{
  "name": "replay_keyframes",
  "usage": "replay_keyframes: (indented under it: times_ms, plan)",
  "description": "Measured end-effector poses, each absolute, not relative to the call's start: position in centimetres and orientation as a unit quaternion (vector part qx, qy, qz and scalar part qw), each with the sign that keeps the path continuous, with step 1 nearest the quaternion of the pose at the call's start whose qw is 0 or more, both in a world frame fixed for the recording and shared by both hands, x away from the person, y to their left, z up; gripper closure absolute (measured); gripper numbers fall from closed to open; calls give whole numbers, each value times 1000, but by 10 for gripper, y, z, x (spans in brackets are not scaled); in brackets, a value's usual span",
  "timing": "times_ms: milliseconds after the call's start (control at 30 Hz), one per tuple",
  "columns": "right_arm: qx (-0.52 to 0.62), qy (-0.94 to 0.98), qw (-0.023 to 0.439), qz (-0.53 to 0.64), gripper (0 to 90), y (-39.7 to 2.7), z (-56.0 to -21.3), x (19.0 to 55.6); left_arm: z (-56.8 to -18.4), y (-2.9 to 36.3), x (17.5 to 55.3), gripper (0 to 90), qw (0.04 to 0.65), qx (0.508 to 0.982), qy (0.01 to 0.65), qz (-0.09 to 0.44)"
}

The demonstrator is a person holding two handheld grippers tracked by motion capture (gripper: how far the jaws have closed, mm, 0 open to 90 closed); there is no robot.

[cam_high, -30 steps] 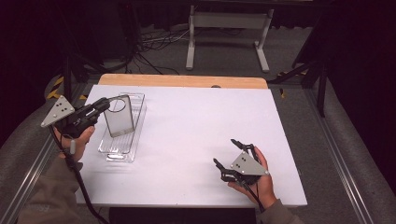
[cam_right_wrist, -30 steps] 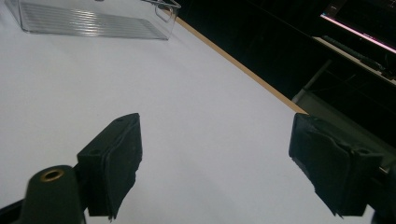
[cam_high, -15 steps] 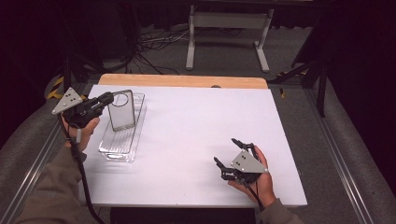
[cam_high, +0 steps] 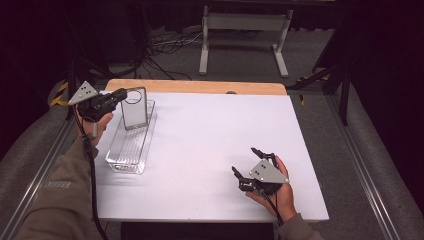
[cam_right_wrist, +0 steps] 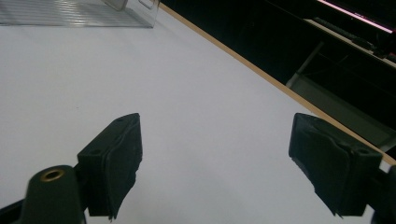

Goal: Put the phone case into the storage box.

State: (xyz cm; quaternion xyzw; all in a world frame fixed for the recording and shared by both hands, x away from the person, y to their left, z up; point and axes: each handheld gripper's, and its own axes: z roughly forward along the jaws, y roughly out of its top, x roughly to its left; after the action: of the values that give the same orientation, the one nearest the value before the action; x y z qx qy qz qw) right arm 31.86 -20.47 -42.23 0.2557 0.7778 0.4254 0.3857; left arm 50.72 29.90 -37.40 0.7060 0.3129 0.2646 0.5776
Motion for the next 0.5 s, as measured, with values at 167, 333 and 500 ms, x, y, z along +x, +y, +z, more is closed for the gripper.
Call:
replay_keyframes:
  times_ms: [167,333,500]
  plan:
    - [257,779,387,421,186,-203,-423,316,-379,299,523,806,580,706,312,260]
    - [260,780,390,415,186,-203,-423,315,-383,295,536,806,581,710,305,256]
    - [265,780,388,414,188,-203,-424,315,-386,293,548,806,582,713,300,251]
